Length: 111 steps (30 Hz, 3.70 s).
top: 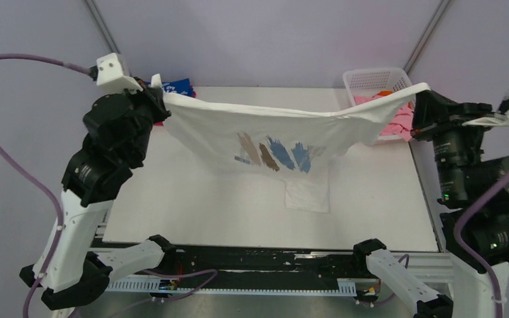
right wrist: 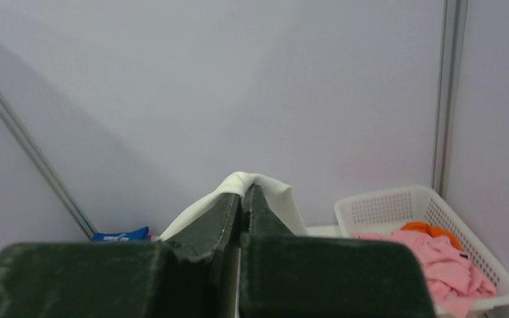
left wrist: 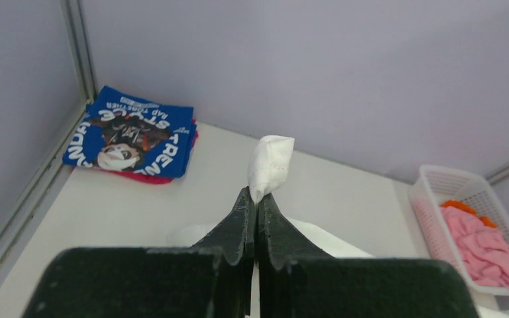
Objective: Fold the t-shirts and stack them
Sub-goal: Flatten out the tshirt
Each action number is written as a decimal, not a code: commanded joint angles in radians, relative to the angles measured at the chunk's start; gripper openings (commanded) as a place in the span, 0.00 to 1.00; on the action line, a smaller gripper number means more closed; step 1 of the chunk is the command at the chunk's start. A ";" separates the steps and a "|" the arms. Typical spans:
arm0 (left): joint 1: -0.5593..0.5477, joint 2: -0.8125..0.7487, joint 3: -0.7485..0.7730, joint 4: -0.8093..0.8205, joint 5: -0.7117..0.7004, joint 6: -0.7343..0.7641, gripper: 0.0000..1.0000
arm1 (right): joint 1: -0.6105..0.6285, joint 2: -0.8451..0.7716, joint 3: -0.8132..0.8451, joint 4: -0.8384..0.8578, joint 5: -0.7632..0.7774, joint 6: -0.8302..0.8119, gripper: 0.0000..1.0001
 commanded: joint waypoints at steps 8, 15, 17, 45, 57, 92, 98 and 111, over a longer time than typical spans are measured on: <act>-0.005 -0.190 0.206 0.039 0.343 0.133 0.00 | -0.002 0.080 0.517 -0.124 -0.381 -0.096 0.00; -0.005 -0.172 0.239 0.040 0.355 0.151 0.00 | -0.002 0.139 0.609 -0.128 -0.338 -0.144 0.00; -0.005 -0.149 0.224 0.048 0.300 0.158 0.00 | -0.001 0.163 0.586 -0.110 -0.281 -0.157 0.00; 0.323 1.119 0.386 -0.044 -0.007 -0.148 1.00 | -0.127 1.360 0.409 0.239 0.124 -0.067 0.97; 0.299 0.767 -0.137 0.218 0.427 -0.156 1.00 | -0.129 1.055 -0.026 0.245 -0.241 0.245 1.00; 0.283 0.618 -0.594 0.334 0.325 -0.225 1.00 | -0.132 1.576 0.301 0.491 -0.440 0.528 1.00; 0.283 0.606 -0.594 0.335 0.335 -0.225 1.00 | -0.064 1.625 0.410 0.565 -0.355 0.607 1.00; 0.283 0.565 -0.595 0.318 0.331 -0.223 1.00 | -0.043 1.764 0.730 0.594 -0.381 0.458 1.00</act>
